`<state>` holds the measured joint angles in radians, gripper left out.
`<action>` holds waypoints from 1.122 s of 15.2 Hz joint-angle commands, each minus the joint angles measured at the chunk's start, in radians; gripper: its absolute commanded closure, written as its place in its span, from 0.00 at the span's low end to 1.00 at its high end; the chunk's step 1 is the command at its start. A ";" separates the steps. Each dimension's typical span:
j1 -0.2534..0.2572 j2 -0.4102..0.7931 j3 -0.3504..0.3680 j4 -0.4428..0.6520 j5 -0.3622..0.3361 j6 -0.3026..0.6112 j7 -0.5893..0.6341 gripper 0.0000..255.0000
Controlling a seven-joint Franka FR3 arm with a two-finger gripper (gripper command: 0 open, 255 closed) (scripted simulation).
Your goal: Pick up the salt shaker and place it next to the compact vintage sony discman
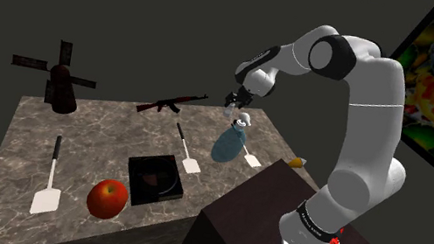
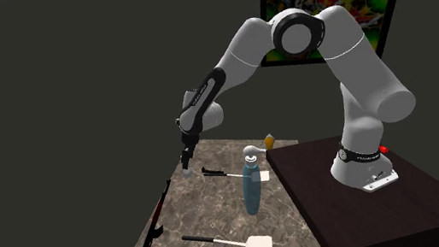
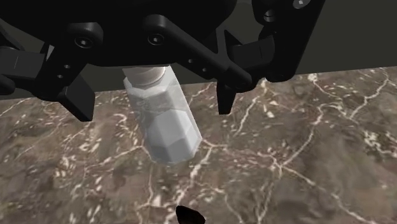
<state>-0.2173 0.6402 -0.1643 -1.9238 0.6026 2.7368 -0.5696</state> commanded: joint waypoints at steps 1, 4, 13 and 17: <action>0.000 0.000 0.000 0.000 0.000 0.000 0.000 0.00; 0.000 0.000 0.000 0.000 0.000 0.000 0.000 1.00; 0.009 -0.022 -0.012 -0.007 -0.011 -0.016 0.012 1.00; 0.026 -0.066 -0.035 -0.019 -0.036 -0.048 0.036 1.00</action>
<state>-0.1959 0.5849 -0.1931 -1.9411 0.5737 2.6979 -0.5400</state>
